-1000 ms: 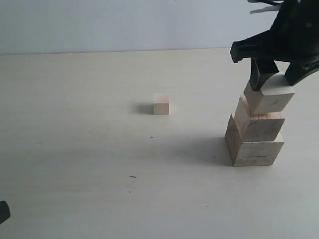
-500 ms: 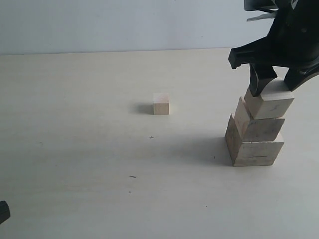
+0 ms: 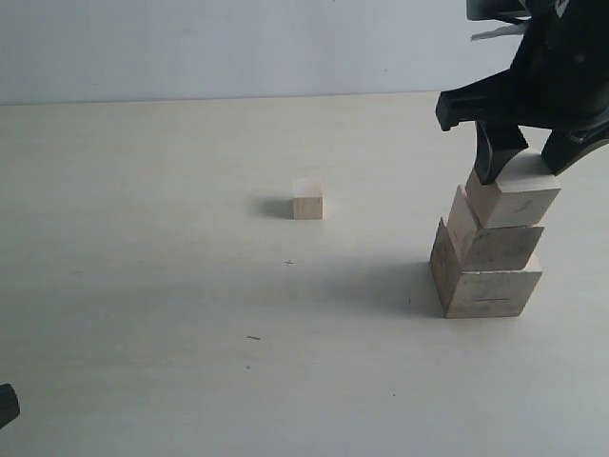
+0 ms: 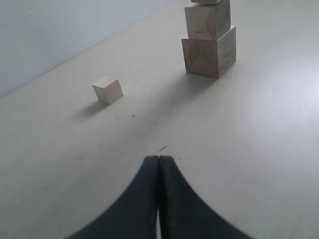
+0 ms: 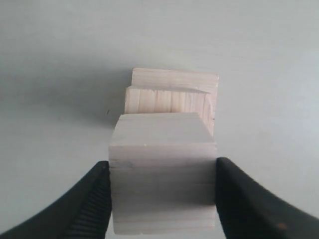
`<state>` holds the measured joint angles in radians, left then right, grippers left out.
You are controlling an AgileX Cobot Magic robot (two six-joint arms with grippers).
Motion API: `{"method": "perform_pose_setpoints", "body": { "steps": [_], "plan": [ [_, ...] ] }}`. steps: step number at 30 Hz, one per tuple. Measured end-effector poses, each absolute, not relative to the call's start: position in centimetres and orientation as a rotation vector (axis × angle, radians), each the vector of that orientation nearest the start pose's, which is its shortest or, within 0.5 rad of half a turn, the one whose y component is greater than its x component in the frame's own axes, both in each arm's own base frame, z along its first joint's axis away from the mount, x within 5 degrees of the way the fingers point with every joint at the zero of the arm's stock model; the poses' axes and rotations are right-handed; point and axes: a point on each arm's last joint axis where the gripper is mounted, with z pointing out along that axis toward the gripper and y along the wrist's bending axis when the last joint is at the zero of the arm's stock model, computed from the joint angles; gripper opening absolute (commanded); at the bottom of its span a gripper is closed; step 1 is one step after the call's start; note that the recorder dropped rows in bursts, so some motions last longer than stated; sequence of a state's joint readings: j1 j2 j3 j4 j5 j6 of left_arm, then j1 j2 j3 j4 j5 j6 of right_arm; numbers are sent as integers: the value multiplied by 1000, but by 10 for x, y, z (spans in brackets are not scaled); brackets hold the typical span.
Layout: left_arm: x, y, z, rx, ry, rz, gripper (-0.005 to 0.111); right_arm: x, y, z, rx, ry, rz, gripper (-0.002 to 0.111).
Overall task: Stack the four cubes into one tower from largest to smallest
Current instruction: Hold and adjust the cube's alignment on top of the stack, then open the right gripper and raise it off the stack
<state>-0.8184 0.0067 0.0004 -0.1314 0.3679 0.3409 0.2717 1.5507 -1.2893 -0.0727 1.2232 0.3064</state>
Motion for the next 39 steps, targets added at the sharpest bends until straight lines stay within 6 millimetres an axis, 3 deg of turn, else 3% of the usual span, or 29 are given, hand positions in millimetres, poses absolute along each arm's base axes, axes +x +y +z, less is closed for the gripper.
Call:
{"method": "perform_pose_setpoints", "body": {
  "steps": [14, 18, 24, 35, 39],
  "plan": [
    [33, -42, 180, 960, 1617, -459, 0, 290, 75, 295, 31, 2958, -13, 36],
    [33, -42, 180, 960, 1617, -459, 0, 290, 75, 295, 31, 2958, -13, 53],
    [33, -42, 180, 960, 1617, -459, 0, 290, 75, 295, 31, 2958, -12, 69],
    [33, -42, 180, 960, 1617, -459, 0, 292, 76, 295, 16, 2936, -3, 70],
    [33, -42, 180, 960, 1617, -459, 0, 288, 75, 308, -38, 2856, 23, 70]
  ]
}}
